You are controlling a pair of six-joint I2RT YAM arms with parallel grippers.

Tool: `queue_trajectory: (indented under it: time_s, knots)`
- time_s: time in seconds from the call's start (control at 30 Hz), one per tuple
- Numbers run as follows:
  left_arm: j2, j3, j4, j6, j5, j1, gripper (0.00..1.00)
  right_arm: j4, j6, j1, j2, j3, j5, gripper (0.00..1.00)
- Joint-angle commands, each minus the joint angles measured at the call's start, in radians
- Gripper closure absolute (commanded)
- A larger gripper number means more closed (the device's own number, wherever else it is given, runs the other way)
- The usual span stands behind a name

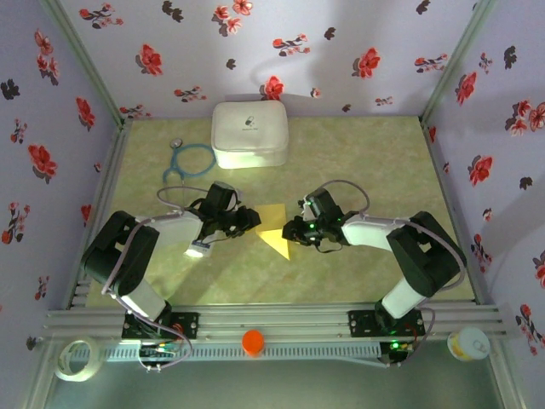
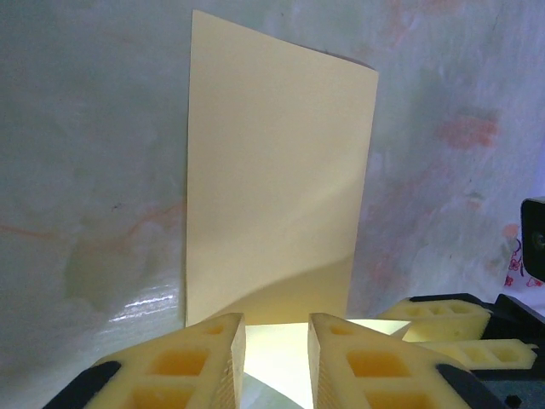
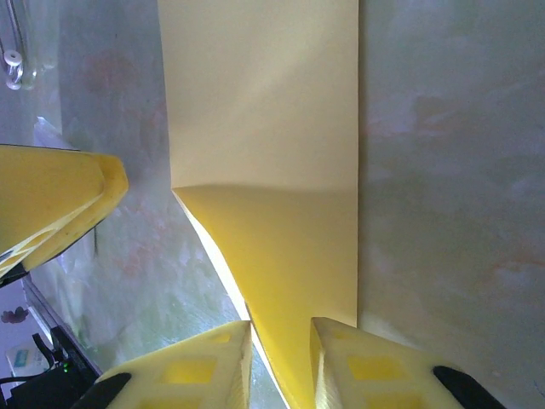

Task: Fold a paper plane with a square sheet of paper (pick it up from the middle)
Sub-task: Fourth fold the wing at the center of the table.

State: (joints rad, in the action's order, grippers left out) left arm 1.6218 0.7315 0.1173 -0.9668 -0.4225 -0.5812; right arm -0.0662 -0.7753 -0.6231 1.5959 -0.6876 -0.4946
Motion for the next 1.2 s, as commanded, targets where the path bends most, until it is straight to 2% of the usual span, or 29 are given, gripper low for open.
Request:
queue_trajectory:
  time_s: [0.0,0.43,0.63,0.83,1.17]
  knots:
    - [0.004,0.004,-0.022,0.0,-0.015,0.01,0.74,-0.011,0.022,0.003,0.004,-0.015,-0.003,0.76]
    - [0.017,0.006,0.001,-0.005,-0.034,0.01,0.73,-0.001,0.046,0.005,-0.006,-0.021,-0.01,0.89]
    - [-0.009,0.013,-0.001,0.019,-0.041,0.012,0.64,-0.021,0.055,0.007,-0.047,0.007,-0.008,0.91]
    - [-0.004,0.02,-0.002,0.025,-0.044,0.018,0.62,-0.039,0.052,0.023,-0.064,0.028,-0.017,0.94]
    - [-0.003,0.028,0.0,0.035,-0.051,0.035,0.54,-0.081,0.03,0.036,-0.067,0.047,-0.039,0.96]
